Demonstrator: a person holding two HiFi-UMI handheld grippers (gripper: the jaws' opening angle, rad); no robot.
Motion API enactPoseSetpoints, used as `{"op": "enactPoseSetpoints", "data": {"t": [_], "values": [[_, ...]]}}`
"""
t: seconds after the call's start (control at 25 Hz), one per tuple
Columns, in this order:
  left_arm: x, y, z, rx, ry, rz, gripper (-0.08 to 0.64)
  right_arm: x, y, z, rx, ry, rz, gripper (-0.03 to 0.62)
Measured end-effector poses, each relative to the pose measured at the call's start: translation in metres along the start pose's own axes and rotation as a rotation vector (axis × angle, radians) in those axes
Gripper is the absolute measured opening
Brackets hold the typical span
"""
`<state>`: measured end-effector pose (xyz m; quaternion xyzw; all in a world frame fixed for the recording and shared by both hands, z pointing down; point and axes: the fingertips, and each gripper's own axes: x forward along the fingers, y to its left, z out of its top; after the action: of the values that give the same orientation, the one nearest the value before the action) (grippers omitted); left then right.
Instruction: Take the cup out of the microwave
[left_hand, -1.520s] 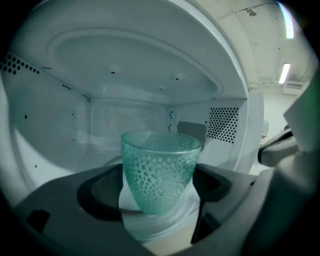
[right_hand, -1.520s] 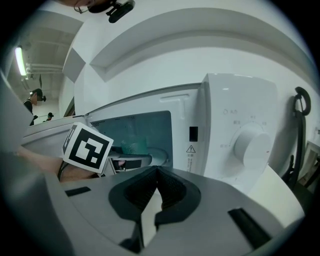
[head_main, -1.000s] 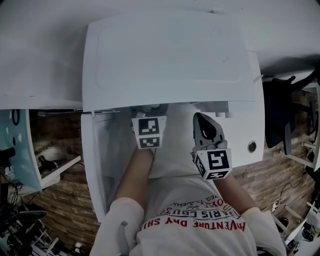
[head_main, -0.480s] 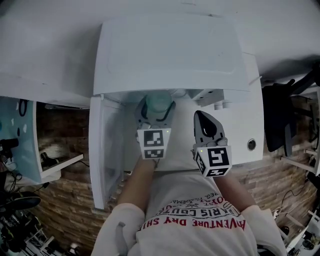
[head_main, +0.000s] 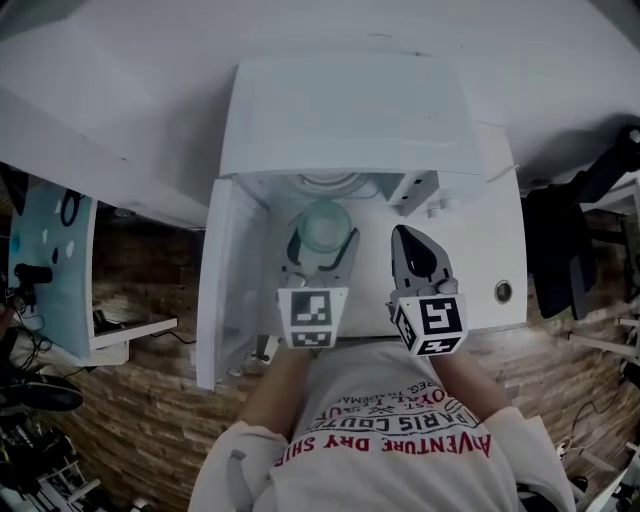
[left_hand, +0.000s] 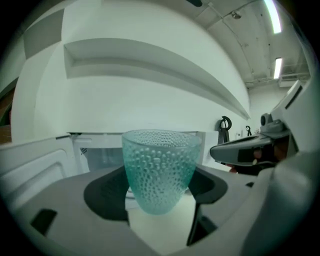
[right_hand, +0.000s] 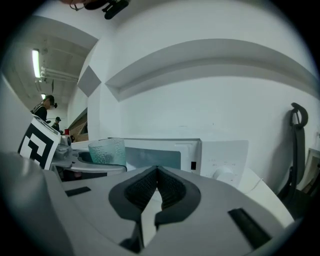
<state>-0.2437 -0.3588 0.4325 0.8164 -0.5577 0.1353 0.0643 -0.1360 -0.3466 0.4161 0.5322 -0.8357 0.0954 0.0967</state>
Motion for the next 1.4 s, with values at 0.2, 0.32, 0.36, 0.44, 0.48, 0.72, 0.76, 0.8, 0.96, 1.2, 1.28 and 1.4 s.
{"op": "enactPoseSetpoints", "data": {"t": [0.2, 0.32, 0.36, 0.44, 0.48, 0.72, 0.76, 0.8, 0.96, 1.2, 1.28, 1.4], "values": [[-0.03, -0.005, 0.032, 0.04, -0.055, 0.005, 0.362, -0.014, 0.011, 0.03, -0.004, -0.074, 0.021, 0.011], [-0.044, -0.005, 0.05, 0.044, -0.099, -0.005, 0.362, -0.018, 0.017, 0.046, 0.0, -0.121, 0.034, 0.011], [-0.048, -0.005, 0.055, 0.057, -0.114, -0.012, 0.362, -0.02, 0.019, 0.05, 0.001, -0.137, 0.035, 0.011], [-0.055, -0.005, 0.062, 0.076, -0.136, -0.017, 0.362, -0.022, 0.025, 0.058, -0.004, -0.162, 0.038, 0.011], [-0.057, -0.005, 0.063, 0.082, -0.141, -0.017, 0.362, -0.023, 0.028, 0.06, -0.008, -0.166, 0.043, 0.011], [-0.065, -0.002, 0.067, 0.093, -0.153, -0.022, 0.362, -0.027, 0.045, 0.068, -0.042, -0.188, 0.071, 0.011], [-0.065, -0.003, 0.067, 0.091, -0.153, -0.029, 0.362, -0.027, 0.045, 0.069, -0.043, -0.188, 0.07, 0.011], [-0.064, -0.004, 0.067, 0.089, -0.152, -0.038, 0.362, -0.027, 0.045, 0.069, -0.044, -0.187, 0.068, 0.011], [-0.06, -0.009, 0.065, 0.083, -0.147, -0.072, 0.362, -0.024, 0.044, 0.068, -0.051, -0.172, 0.059, 0.011], [-0.053, -0.012, 0.064, 0.082, -0.138, -0.089, 0.362, -0.017, 0.039, 0.061, -0.041, -0.133, 0.06, 0.011], [-0.049, -0.012, 0.064, 0.071, -0.135, -0.095, 0.362, -0.014, 0.035, 0.061, -0.047, -0.129, 0.053, 0.011], [-0.046, -0.01, 0.063, 0.052, -0.131, -0.097, 0.362, -0.011, 0.035, 0.06, -0.053, -0.119, 0.054, 0.011]]}}
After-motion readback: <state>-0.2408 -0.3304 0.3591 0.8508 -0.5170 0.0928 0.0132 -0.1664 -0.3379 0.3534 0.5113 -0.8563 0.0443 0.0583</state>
